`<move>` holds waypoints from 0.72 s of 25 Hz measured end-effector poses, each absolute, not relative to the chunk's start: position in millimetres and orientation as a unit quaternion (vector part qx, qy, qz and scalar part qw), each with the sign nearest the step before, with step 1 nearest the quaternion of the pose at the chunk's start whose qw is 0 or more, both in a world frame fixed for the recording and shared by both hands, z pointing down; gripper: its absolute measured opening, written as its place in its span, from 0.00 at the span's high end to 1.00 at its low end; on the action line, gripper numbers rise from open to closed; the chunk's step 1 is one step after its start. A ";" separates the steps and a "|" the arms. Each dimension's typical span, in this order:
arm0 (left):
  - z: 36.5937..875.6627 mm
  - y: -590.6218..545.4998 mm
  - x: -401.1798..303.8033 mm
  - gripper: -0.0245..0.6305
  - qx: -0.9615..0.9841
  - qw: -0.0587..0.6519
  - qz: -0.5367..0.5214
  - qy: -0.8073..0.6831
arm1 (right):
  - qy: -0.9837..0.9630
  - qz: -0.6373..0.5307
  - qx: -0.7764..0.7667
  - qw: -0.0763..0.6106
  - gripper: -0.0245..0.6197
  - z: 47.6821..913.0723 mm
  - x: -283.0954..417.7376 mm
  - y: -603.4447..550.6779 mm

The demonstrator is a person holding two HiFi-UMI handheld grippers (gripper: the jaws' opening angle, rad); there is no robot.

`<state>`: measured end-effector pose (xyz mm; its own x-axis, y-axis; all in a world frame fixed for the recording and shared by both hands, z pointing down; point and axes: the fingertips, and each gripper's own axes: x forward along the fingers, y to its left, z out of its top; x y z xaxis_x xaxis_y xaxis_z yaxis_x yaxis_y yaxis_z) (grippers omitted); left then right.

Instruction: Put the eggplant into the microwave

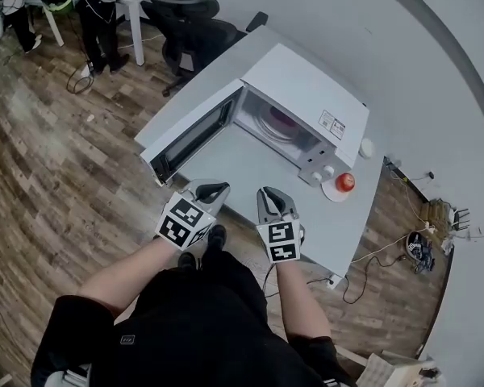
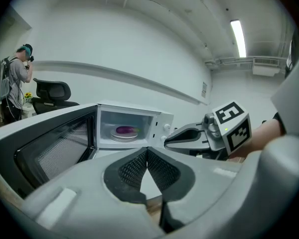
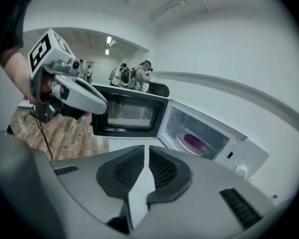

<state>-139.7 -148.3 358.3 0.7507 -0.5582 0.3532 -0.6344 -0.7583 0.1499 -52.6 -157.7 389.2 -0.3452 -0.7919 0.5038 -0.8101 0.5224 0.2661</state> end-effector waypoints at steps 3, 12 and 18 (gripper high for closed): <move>345.5 -135.0 -143.4 0.95 0.926 0.128 0.135 -0.328 | -0.840 0.058 0.472 0.260 0.90 376.8 -60.4 -132.7; 322.5 -101.1 -125.3 0.95 0.926 0.139 0.108 -0.335 | -0.867 0.109 0.442 0.201 0.91 349.0 -50.0 -84.5; 297.8 -78.8 -79.9 0.95 0.927 0.128 0.109 -0.335 | -0.887 0.148 0.425 0.106 0.92 317.1 -1.2 -60.2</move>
<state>-79.9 -78.8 297.8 0.7523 -0.5930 0.2870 -0.6486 -0.7431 0.1645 -1.2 -60.2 317.1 -0.6164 -0.7223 0.3137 -0.7850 0.5948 -0.1730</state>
